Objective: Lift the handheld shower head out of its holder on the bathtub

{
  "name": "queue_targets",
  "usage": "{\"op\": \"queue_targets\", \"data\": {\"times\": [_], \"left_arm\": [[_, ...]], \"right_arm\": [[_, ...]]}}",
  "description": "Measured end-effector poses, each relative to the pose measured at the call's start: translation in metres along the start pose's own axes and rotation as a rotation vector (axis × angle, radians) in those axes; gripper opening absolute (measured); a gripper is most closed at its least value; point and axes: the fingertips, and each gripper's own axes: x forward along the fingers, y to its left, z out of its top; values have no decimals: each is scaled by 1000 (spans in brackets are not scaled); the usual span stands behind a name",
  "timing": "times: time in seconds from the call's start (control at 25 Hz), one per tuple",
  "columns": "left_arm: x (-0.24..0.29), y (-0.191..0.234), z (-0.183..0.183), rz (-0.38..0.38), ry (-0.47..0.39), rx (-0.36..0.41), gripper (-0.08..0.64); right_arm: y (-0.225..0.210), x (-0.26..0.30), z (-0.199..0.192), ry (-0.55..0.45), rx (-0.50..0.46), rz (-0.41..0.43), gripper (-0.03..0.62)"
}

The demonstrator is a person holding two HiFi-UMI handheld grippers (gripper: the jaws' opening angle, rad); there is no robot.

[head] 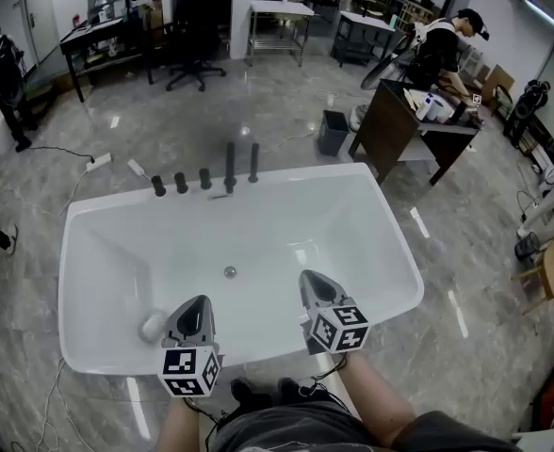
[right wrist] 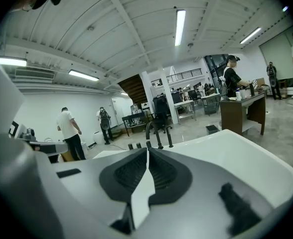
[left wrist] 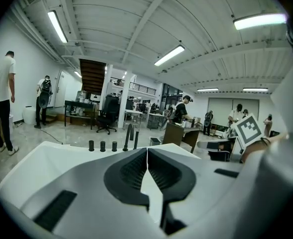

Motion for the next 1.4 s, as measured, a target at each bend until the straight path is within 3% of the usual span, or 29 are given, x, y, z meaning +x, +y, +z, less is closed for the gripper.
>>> {"op": "queue_targets", "data": {"times": [0.32, 0.52, 1.0, 1.4], "left_arm": [[28, 29, 6, -74, 2, -14, 15], [43, 39, 17, -69, -8, -17, 15], [115, 37, 22, 41, 13, -71, 15], [201, 35, 38, 85, 0, -58, 15]], "right_arm": [[-4, 16, 5, 12, -24, -84, 28], [-12, 42, 18, -2, -13, -97, 28], [-60, 143, 48, 22, -57, 27, 28], [-124, 235, 60, 41, -89, 69, 28]]}}
